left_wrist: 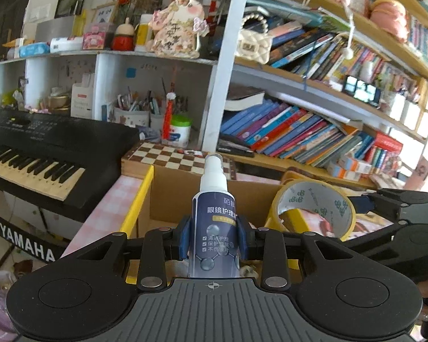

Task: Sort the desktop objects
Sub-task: 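Open the left tool to drop the bottle while the right tool releases the tape into the box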

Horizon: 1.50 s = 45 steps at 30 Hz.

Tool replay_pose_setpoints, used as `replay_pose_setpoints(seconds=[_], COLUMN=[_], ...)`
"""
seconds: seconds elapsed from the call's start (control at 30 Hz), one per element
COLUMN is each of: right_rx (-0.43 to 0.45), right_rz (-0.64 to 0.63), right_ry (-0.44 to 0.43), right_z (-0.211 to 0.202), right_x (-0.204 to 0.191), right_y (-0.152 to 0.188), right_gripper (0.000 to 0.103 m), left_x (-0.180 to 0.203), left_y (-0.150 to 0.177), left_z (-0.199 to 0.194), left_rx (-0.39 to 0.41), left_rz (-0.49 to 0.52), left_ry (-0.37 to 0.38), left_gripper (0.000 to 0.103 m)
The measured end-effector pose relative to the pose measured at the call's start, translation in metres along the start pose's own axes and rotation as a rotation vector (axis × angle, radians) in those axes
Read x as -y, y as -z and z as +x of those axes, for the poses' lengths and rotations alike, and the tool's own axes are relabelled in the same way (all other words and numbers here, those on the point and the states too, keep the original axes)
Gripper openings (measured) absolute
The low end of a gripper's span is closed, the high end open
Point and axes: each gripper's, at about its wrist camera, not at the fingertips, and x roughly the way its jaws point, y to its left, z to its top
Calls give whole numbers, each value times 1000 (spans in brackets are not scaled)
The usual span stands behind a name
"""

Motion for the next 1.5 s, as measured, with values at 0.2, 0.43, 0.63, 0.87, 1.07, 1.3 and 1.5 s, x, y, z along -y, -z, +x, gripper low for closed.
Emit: replay_pose_setpoints(seconds=[0.2,0.43,0.63,0.87,1.07,1.3,1.5], right_rx=[-87,-199,-268,-342,-327,-250,-149], right_rz=[-108,-268,-299,-218,-206,-167,-125], right_ry=[-54,-112,-160,-245,-242,-204,-134], right_z=[40,78,97,109,108,88,57], right_x=[6,1,6,17,16,22,29], right_y=[-4,1,2,4,5,-3,-9], right_gripper=[94,94,94,94,95,95,95], left_x=[1,1,-3,-17,-19,-11,0], left_y=[-3,4,9,11,19,5,-7], left_z=[36,75,98,111,111,82,54], left_rx=[-56,-154,-223,-293,-310,-173,-78], left_rz=[18,29,0,-47,-74,-52,-31], left_ry=[-29,-49,-57,-71,-60,-50,-45], left_gripper=[32,32,32,32,39,80,86])
